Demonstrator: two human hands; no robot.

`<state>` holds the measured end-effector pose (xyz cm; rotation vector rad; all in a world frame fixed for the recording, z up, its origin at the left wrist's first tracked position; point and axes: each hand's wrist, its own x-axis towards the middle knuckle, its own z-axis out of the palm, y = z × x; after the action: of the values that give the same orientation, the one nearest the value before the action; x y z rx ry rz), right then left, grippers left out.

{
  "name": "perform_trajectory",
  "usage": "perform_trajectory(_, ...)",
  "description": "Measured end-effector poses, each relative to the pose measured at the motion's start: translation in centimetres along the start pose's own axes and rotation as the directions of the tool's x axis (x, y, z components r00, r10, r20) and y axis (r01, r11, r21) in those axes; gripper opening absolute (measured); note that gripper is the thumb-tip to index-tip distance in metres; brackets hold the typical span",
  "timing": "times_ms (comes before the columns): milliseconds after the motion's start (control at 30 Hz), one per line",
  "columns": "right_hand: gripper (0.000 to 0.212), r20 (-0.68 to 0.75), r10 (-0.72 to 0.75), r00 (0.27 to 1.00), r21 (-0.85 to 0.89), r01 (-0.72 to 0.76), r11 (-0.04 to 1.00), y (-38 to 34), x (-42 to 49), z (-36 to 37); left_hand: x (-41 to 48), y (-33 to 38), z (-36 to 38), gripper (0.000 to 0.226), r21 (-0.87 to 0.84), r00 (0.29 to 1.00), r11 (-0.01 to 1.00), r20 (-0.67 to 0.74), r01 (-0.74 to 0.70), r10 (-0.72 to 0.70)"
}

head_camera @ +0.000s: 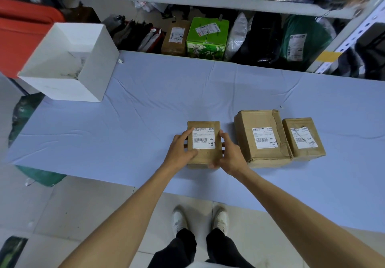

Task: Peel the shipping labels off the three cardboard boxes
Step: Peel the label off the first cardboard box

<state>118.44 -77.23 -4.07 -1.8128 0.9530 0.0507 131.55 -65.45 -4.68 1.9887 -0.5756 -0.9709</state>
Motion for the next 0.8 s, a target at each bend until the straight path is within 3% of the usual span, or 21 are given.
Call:
perform_trajectory(367, 0.104, -0.003, -0.001, 1.0, 0.011, 0.001, 1.0, -0.1, -0.1, 0.0, 0.4, -0.1, 0.5, 0.051, -0.002, 1.0, 1.0, -0.03, -0.007, 0.007)
perform_trajectory(567, 0.104, 0.0, -0.001, 1.0, 0.004, 0.001, 1.0, 0.0, 0.0, 0.0, 0.3, -0.9, 0.7, 0.075, -0.064, 0.998, 0.998, -0.052, 0.015, -0.018)
perform_trajectory(800, 0.103, -0.008, -0.004, 1.0, -0.014, 0.004, 1.0, 0.0, 0.0, 0.1, 0.3, -1.0, 1.2, 0.072, 0.012, 0.997, 1.0, -0.076, 0.007, -0.006)
